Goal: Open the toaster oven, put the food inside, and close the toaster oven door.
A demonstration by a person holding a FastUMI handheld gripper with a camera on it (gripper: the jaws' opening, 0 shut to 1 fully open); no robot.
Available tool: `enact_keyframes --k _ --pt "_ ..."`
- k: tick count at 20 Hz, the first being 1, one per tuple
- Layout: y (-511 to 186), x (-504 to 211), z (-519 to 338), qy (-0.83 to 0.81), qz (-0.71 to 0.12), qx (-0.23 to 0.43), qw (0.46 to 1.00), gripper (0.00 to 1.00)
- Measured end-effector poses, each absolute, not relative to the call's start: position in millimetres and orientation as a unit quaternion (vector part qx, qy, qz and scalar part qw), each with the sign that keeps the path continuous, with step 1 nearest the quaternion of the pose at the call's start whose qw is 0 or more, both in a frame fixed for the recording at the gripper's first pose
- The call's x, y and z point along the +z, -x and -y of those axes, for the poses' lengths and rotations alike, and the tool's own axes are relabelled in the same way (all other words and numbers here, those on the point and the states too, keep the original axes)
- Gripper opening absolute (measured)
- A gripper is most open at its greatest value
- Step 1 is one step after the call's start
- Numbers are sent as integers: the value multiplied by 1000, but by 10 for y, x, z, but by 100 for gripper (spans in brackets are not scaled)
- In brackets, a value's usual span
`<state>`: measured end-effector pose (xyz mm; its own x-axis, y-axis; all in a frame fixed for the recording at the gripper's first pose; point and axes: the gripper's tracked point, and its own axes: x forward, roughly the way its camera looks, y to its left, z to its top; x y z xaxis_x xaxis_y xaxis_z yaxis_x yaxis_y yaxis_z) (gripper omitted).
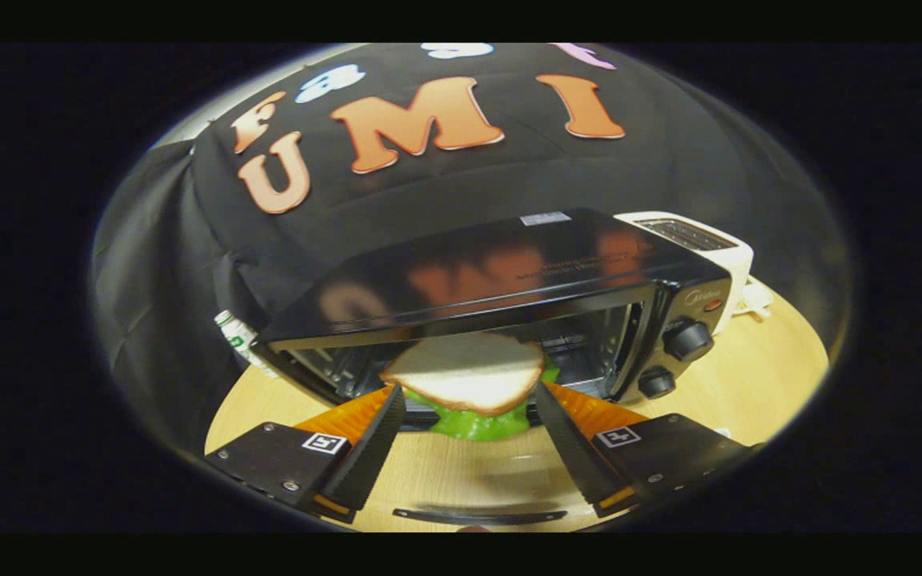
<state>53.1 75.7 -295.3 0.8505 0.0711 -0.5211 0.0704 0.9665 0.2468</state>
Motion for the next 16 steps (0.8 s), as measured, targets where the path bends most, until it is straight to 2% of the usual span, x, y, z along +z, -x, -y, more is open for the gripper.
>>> enact_keyframes --k 5,16 --pt "-267 -3058 -753 -114 -301 11 947 98" --pt "812 -3359 -1096 -113 -399 58 908 97"
